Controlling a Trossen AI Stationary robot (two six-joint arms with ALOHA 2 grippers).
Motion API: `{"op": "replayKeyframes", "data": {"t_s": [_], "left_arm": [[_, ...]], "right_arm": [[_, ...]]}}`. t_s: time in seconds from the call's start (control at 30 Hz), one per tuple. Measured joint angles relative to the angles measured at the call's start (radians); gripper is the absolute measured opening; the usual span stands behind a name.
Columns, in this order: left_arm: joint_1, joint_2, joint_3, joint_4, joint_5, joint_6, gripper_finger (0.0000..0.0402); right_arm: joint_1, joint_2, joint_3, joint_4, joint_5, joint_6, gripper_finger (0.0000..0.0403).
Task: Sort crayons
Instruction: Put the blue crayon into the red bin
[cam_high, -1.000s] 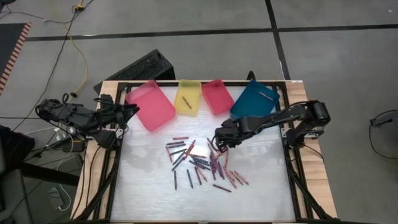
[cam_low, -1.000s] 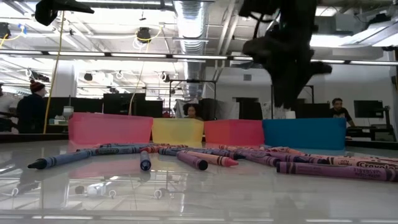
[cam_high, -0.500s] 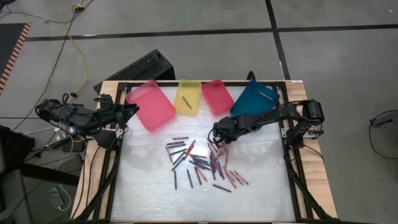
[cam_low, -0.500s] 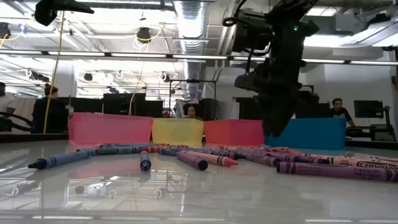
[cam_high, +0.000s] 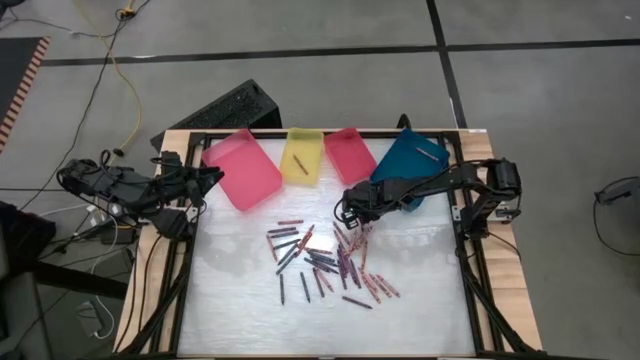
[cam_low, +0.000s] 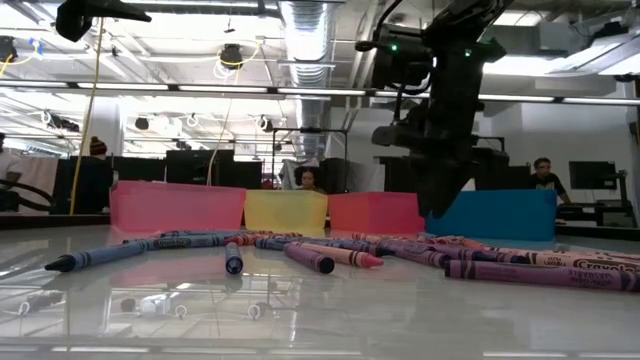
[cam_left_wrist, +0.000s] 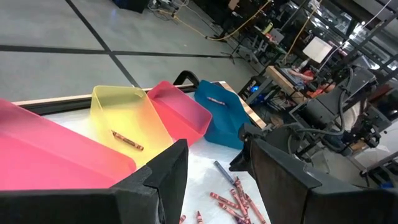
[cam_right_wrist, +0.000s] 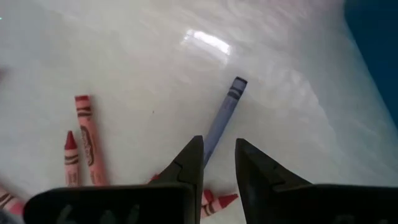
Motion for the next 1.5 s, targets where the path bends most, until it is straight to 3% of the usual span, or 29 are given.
{"op": "replayKeyframes", "data": {"t_s": [1.5], "left_arm": [[0.000, 0.000, 0.000, -0.001, 0.000, 0.021, 0.0165]], "right_arm": [[0.006, 0.002, 0.000, 0.010, 0.063, 0.000, 0.0088]]}}
